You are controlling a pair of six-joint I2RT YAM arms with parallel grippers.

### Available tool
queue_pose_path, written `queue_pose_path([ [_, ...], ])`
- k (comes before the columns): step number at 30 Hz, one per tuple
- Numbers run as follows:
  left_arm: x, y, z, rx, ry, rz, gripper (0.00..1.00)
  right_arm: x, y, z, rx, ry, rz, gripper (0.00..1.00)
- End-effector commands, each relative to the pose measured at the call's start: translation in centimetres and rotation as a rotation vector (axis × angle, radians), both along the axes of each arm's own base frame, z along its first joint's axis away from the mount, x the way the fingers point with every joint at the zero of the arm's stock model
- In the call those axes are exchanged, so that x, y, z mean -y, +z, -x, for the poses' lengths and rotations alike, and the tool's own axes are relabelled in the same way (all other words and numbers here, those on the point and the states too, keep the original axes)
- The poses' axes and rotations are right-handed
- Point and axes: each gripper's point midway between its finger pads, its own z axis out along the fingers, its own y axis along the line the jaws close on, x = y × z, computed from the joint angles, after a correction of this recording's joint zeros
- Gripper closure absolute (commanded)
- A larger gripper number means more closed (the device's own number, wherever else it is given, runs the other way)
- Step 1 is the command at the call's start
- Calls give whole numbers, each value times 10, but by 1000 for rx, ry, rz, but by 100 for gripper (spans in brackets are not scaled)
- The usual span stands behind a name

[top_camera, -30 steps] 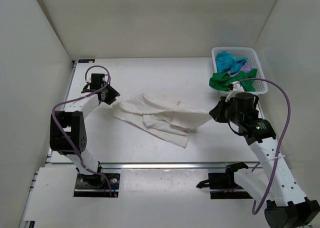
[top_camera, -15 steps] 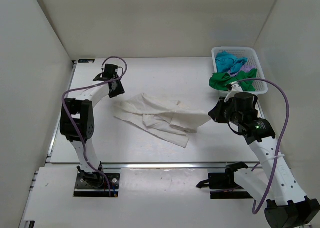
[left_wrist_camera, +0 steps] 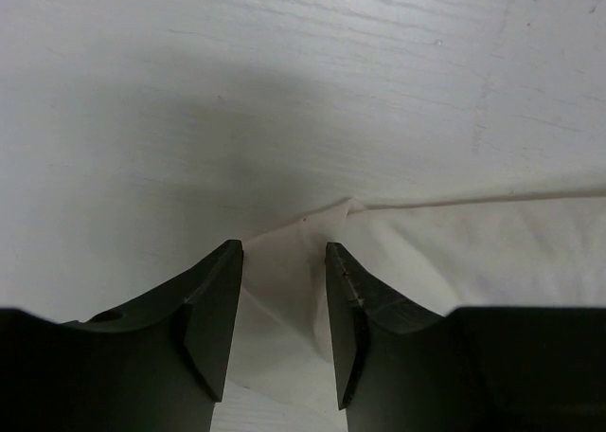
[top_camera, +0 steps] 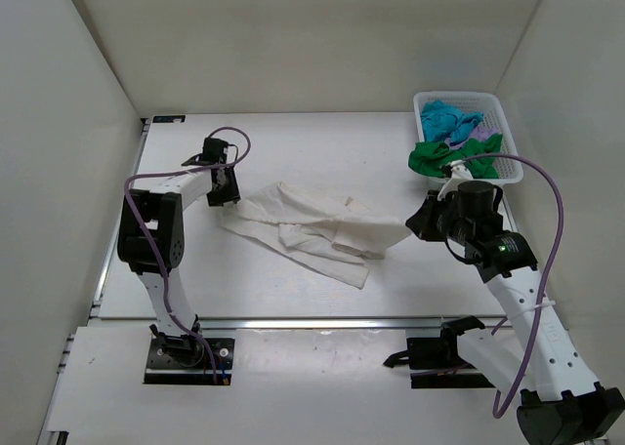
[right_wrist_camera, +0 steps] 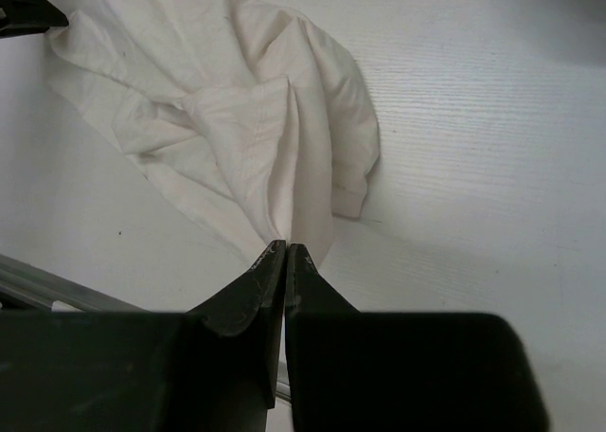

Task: Fold and stack the t-shirts
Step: Flatten out the tshirt

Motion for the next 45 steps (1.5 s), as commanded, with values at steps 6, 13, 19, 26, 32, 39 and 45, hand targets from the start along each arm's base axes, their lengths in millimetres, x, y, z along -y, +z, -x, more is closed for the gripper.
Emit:
queue_pose_path([
  [6, 17, -2, 5, 3, -44, 48, 66, -1, 4, -3, 27, 1, -17, 100],
  [13, 7, 68, -31, 164, 67, 134, 100, -7, 5, -7, 27, 25, -11, 100],
  [19, -17, 213, -47, 450, 189, 314, 100, -9, 44, -18, 117, 32, 19, 100],
  [26, -43, 169, 22, 379, 355, 322, 38, -12, 65, -8, 142, 61, 45, 100],
  [32, -53, 106, 60, 270, 447, 382, 20, 2, 21, 16, 35, 39, 73, 100],
  [39, -24, 69, 60, 190, 489, 562, 18, 16, -18, 46, -62, 18, 108, 100],
  [45, -22, 56, 62, 308, 647, 730, 36, 12, -18, 39, -57, 14, 54, 99],
])
